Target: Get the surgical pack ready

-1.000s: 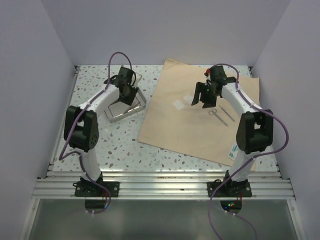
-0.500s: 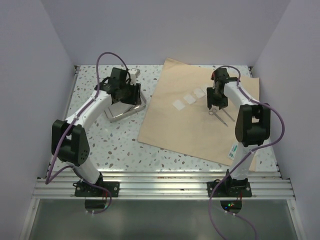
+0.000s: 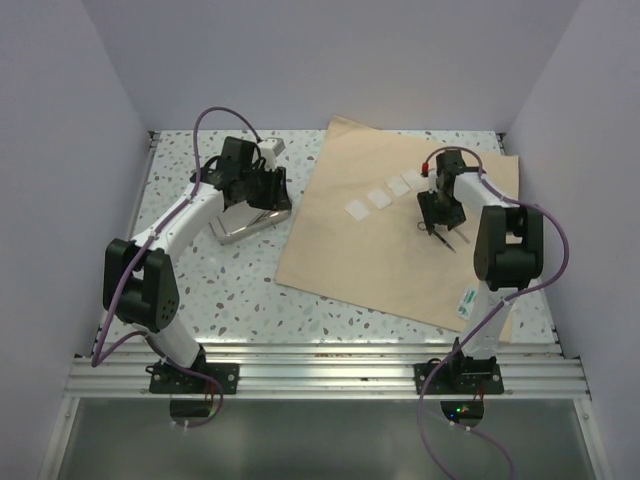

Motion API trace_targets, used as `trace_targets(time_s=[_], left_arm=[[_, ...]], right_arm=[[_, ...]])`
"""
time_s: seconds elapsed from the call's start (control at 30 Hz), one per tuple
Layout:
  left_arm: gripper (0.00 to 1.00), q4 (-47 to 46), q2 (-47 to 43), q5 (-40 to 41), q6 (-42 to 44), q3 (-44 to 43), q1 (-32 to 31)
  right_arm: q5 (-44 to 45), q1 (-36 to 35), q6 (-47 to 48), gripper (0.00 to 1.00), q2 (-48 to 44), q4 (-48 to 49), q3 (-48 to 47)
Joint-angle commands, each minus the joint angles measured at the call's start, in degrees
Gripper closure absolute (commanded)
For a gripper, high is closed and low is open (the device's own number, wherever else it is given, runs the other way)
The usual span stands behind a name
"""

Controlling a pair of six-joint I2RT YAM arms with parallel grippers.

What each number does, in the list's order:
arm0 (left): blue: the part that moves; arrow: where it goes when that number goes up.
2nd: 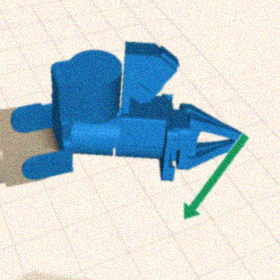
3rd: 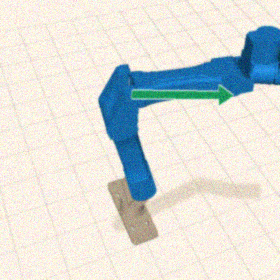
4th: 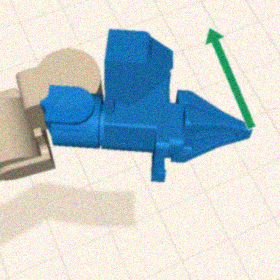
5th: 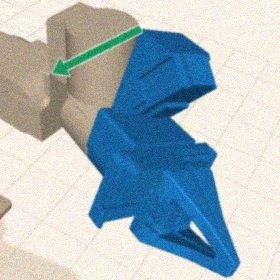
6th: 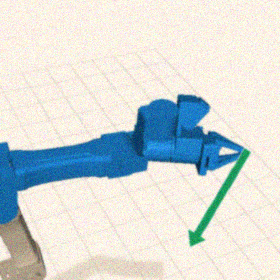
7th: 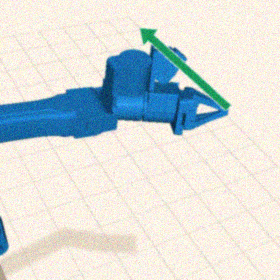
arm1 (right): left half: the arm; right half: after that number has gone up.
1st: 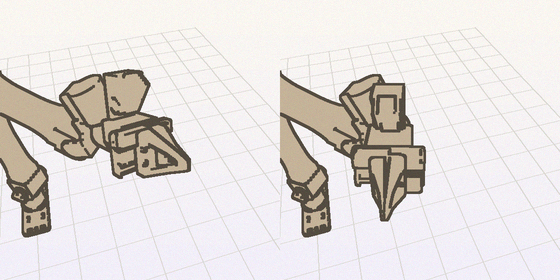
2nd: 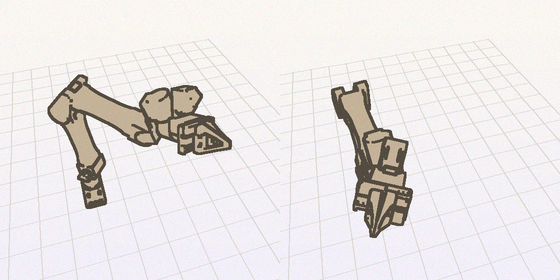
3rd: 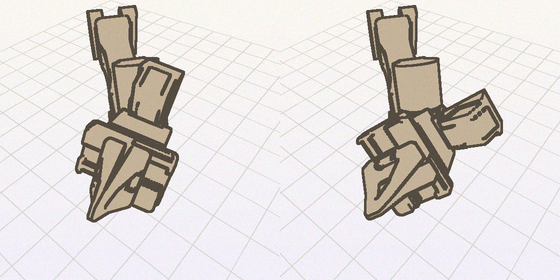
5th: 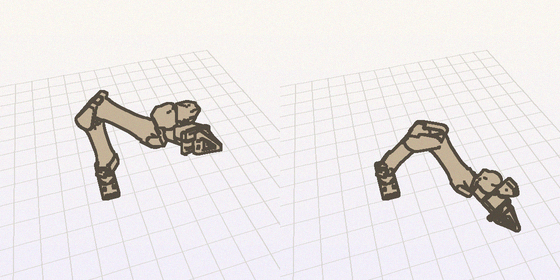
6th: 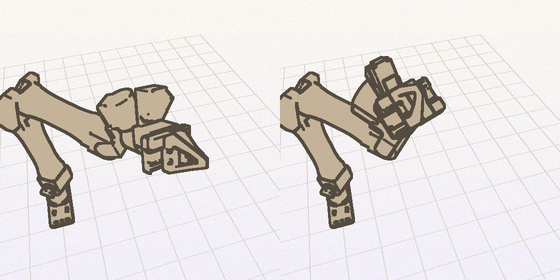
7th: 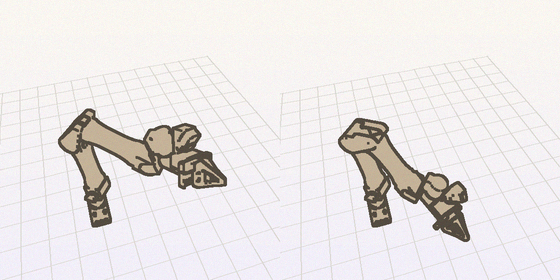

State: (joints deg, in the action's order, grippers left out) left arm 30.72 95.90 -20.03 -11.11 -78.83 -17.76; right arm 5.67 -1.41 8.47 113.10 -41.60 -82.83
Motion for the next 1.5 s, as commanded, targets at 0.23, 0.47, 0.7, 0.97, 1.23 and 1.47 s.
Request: trace_targets(time_s=[0.23,0.47,0.7,0.97,1.23,1.47], left_arm=[[0.5,-3.39,0.34,-2.64,-0.14,0.78,-0.08],[0.5,-3.04,0.69,-2.47,0.57,0.6,-0.08],[0.5,-2.51,0.52,-2.64,0.74,0.52,-0.08],[0.5,-1.8,-0.27,-2.56,0.83,1.39,-0.08],[0.5,-2.15,-0.8,-2.73,0.13,2.19,-0.08],[0.5,-3.73,-0.27,-4.66,-1.98,2.01,-0.08]], right_arm=[[-4.44,1.23,8.84,0.51,2.03,1.09,-1.19],[-5.5,1.23,9.46,0.58,2.74,1.26,0.21],[-7.34,1.32,10.78,0.66,4.32,1.18,0.03],[-11.91,4.31,12.53,0.72,6.17,1.0,1.26],[-12.18,4.84,12.36,0.95,4.77,0.91,0.83],[-9.36,4.84,4.99,1.0,0.29,-1.98,-3.3]])
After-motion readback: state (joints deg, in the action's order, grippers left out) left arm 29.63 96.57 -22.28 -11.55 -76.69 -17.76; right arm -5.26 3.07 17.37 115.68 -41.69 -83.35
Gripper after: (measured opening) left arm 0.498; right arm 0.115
